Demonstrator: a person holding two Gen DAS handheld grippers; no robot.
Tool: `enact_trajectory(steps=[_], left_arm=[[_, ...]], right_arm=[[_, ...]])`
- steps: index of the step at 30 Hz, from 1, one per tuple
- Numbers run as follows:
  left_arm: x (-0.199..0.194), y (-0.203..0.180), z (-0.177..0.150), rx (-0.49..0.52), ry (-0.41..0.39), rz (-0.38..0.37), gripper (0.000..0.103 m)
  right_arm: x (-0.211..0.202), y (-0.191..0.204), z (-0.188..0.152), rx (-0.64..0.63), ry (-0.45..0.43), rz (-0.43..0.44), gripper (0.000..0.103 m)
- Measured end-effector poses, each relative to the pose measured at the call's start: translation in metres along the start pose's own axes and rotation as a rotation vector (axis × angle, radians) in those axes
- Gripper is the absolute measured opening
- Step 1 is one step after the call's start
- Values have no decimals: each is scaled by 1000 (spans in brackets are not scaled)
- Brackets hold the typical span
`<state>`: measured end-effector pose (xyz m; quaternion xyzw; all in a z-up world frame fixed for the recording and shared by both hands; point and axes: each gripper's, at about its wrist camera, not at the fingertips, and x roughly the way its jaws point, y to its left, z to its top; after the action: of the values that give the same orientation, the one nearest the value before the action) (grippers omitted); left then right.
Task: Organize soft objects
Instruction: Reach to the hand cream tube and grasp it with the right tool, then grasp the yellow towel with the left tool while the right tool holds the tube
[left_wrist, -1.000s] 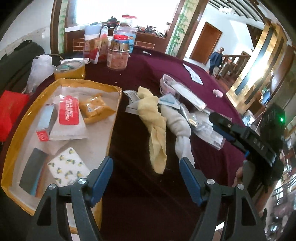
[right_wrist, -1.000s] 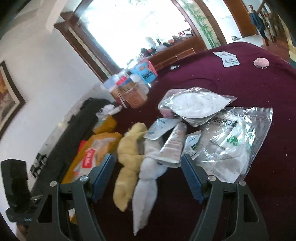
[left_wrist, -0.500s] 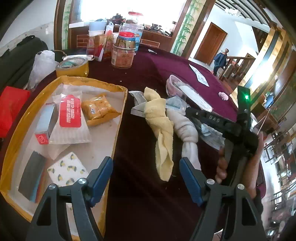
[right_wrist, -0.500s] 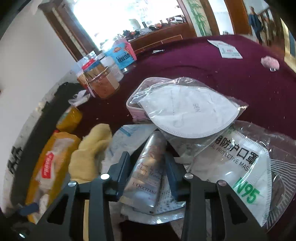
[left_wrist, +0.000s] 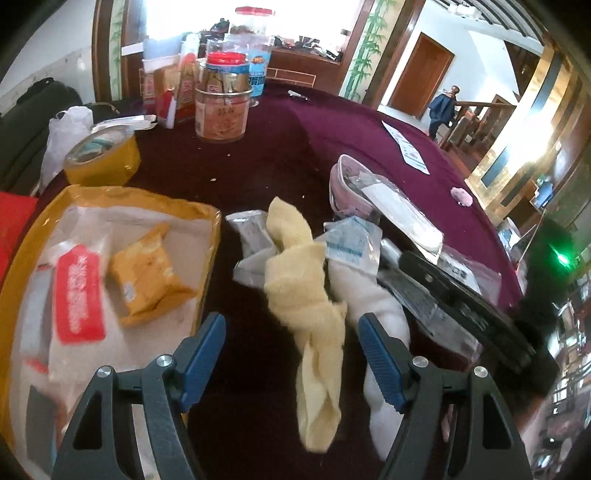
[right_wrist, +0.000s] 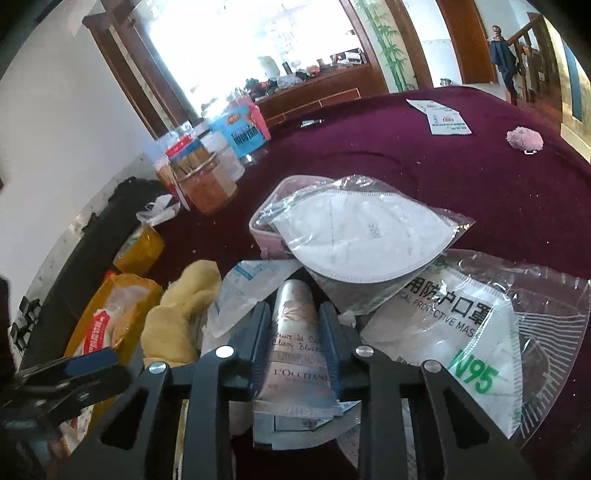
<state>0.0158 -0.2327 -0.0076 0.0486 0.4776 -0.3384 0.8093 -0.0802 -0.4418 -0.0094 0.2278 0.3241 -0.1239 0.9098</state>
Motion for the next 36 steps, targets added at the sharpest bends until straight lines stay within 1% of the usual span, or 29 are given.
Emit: enact_trajectory(steps=[1,2,3,4,5,6,9,10,11,12,13,14,16,17,20,21,22,23,24,25,27,29,31,32,34,36], left_arm=[[4,-2,3,3,5,5,65],[9,-3,5,6,13,15,59],[17,-7,7,11,34,35,49],[22,-9,7,19,53,45,43],[28,-12,7,32,68,54,43],[33,-13,7,44,76,61,42],[35,-16,5,53,62,62,34],[34,-16,4,58,56,67,28],[33,-17,3,61,54,69,25],[30,-18,0,73,56,70,21],[28,-20,-1,82,55,67,15],[22,-20,-3,88,44,60,12],[11,-18,-8,91,22,61,10],[7,-16,-11,85,24,58,10],[3,-7,-16,44,47,13,12],[4,-4,-16,35,52,1,15],[5,-4,-16,30,49,-2,25],[5,-5,-16,27,45,3,31],[6,-6,-15,28,44,10,41],[7,-9,-15,36,45,13,48],[12,-17,-15,71,51,23,49],[18,-20,-15,89,46,65,49],[21,-16,-15,73,47,76,31],[21,-13,-17,66,43,68,29],[17,-13,-20,79,38,65,9],[8,-16,-22,106,15,67,7]], right_arm=[[-1,1,0,-4,-2,7,10],[-1,3,1,-10,-5,13,0],[-1,4,1,-13,-2,14,0],[2,4,0,-18,11,0,0],[5,4,-1,-17,30,-7,0],[5,2,0,-2,29,4,0],[3,2,0,-6,14,-19,3],[3,2,0,-1,15,0,10],[3,1,0,4,15,14,32],[2,1,1,8,9,22,44],[-1,2,1,6,-8,14,59],[-3,3,1,-2,-18,11,60],[0,6,1,-18,-5,2,60],[5,6,0,-19,19,-6,60],[16,3,1,-4,64,-20,59],[19,4,1,-12,72,-23,58],[21,7,1,-27,78,-30,54],[23,9,0,-43,88,-38,52],[28,12,-2,-63,107,-50,44],[29,14,-3,-72,114,-54,41],[29,15,-3,-87,110,-68,36],[25,13,-4,-79,96,-61,27],[15,11,-4,-64,59,-38,27],[12,10,-3,-60,47,-40,27],[7,9,-2,-49,25,-14,27],[3,11,-3,-53,15,11,27]])
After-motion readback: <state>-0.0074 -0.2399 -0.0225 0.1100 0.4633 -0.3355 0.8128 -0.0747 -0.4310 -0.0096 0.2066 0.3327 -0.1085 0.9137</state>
